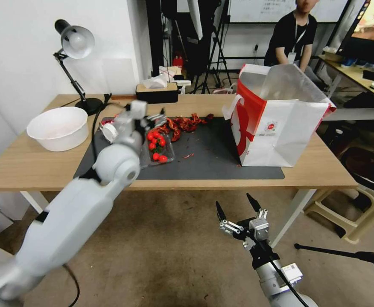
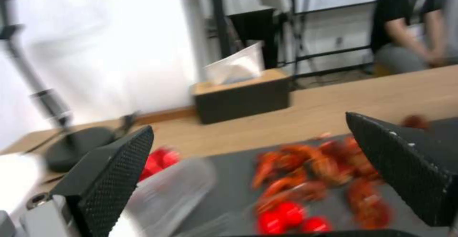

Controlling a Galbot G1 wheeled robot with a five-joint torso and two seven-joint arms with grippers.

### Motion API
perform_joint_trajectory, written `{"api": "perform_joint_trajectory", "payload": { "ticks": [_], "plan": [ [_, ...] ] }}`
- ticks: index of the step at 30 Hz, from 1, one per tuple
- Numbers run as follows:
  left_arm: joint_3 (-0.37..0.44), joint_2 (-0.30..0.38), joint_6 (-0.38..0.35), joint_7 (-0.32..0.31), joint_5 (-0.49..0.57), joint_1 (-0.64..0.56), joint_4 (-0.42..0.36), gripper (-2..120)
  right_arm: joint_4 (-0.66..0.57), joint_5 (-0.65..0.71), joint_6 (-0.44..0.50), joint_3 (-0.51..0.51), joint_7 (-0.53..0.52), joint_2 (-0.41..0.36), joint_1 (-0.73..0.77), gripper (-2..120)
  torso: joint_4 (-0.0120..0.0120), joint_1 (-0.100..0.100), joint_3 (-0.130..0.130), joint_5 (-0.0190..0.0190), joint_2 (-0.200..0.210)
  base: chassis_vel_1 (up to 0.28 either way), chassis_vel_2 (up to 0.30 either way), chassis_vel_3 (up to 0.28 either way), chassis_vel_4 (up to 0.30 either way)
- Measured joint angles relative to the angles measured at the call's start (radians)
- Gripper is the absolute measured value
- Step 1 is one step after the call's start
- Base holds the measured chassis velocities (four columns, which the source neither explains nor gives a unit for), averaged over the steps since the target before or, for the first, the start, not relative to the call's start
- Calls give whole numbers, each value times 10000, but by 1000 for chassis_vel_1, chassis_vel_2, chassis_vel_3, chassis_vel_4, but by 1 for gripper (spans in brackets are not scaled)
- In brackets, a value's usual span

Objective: Pick up the trash from the table and place it into the takeout bag.

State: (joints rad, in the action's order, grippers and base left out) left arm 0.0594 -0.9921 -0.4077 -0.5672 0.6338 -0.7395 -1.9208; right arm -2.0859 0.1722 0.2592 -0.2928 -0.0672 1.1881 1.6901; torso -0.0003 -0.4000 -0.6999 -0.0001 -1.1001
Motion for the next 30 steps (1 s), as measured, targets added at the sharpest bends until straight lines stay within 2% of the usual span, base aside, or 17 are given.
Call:
{"api": "perform_joint_trajectory", "payload": {
  "ticks": [2,8,21,24,30],
  "plan": [
    [20,0,7,-1,-32,-33,-11,100,0,-2,-1,3,0,2,-2,100,0,0,0,1,0,0,0,0,0],
    [707,-45,126,-324,-731,-1236,-439,100,-4,-20,-12,26,0,-2,0,100,3,1,0,2,0,0,0,0,0],
    [1657,-495,152,-366,-1215,-2708,-1098,100,-37,15,-14,-20,-6,-71,34,100,2,1,1,-1,1,0,0,0,0],
    [2350,-1020,153,94,-1430,-4169,-1712,100,-37,42,-12,-16,-9,-102,33,100,4,2,0,2,1,0,0,0,0],
    [2849,-1468,507,435,-1651,-5420,-2084,100,-21,64,-9,29,-8,-123,15,100,4,2,0,1,1,0,0,0,0]
  ]
}}
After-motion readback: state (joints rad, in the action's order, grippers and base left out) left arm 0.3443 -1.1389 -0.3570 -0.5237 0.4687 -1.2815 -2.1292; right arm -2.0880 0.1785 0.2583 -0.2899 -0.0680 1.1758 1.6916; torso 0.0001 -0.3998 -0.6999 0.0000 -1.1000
